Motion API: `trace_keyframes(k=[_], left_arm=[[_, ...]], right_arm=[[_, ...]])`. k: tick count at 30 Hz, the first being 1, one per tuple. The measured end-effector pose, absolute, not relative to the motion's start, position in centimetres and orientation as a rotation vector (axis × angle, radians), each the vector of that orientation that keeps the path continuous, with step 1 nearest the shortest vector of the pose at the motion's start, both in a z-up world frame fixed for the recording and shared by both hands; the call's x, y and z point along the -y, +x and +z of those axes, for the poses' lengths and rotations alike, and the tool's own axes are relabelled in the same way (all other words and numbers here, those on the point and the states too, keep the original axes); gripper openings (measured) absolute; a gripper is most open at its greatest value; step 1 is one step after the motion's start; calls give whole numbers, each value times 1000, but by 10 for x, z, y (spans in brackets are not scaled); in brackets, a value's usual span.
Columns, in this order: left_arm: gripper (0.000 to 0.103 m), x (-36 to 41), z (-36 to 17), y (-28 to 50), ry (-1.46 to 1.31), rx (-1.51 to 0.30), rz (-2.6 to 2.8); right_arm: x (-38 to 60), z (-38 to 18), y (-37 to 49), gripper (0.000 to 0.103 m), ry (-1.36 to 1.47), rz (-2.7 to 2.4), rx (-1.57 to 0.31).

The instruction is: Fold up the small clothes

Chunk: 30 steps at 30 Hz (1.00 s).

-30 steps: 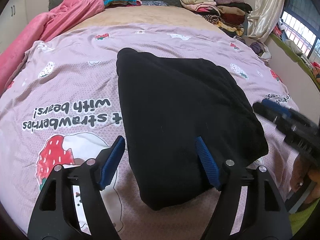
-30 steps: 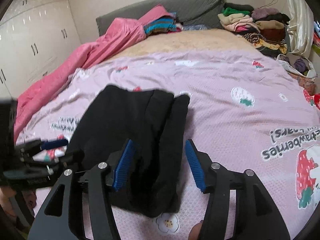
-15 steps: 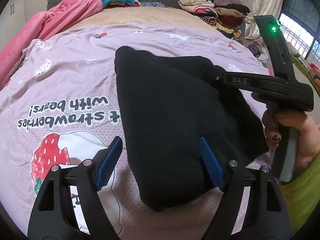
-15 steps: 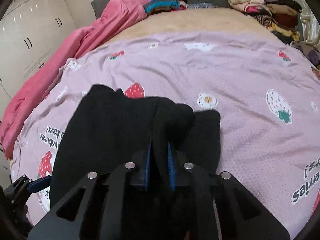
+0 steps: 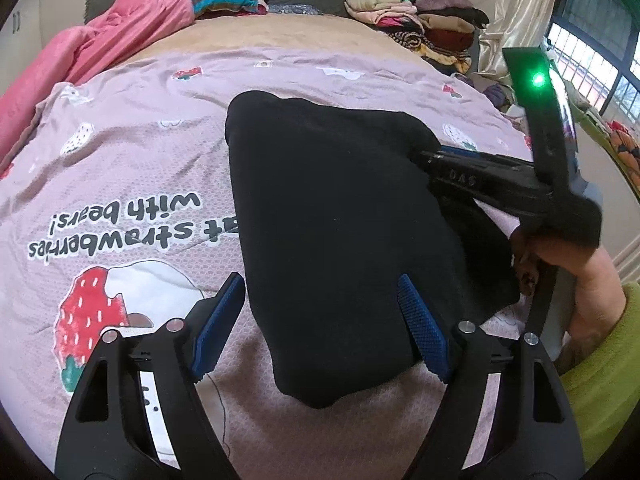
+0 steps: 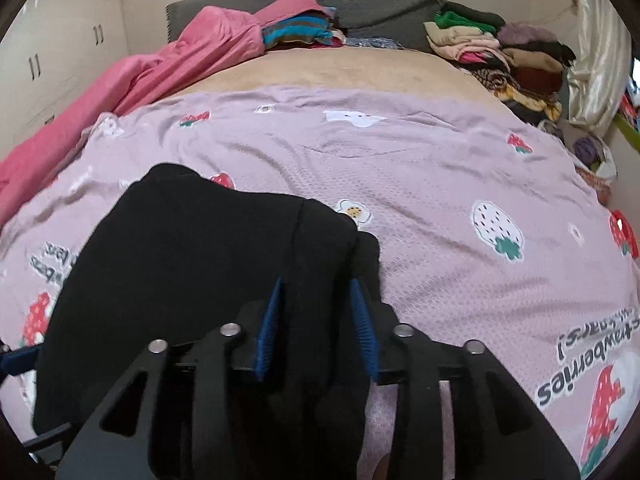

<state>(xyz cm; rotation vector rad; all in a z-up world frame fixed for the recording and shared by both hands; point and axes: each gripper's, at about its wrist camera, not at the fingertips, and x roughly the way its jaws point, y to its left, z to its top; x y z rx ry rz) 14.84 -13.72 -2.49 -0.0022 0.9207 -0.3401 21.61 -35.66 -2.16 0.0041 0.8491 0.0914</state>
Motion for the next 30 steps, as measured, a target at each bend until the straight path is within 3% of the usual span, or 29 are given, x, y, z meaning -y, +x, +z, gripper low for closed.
trace_keyframes(k=[10, 12, 17, 20, 30], left_arm=[[71, 129, -14, 139, -19, -902, -336], [71, 128, -10, 136, -22, -893, -336], [79, 121, 0, 126, -23, -864, -329], [91, 115, 8, 118, -27, -842, -321], [93, 96, 26, 84, -32, -774, -311]], right_arm=[[368, 15, 176, 56, 4, 70, -770], [372, 24, 165, 68, 11, 70, -745], [377, 50, 128, 87, 31, 59, -653], [377, 65, 105, 96, 40, 59, -600], [367, 85, 38, 98, 11, 87, -518]])
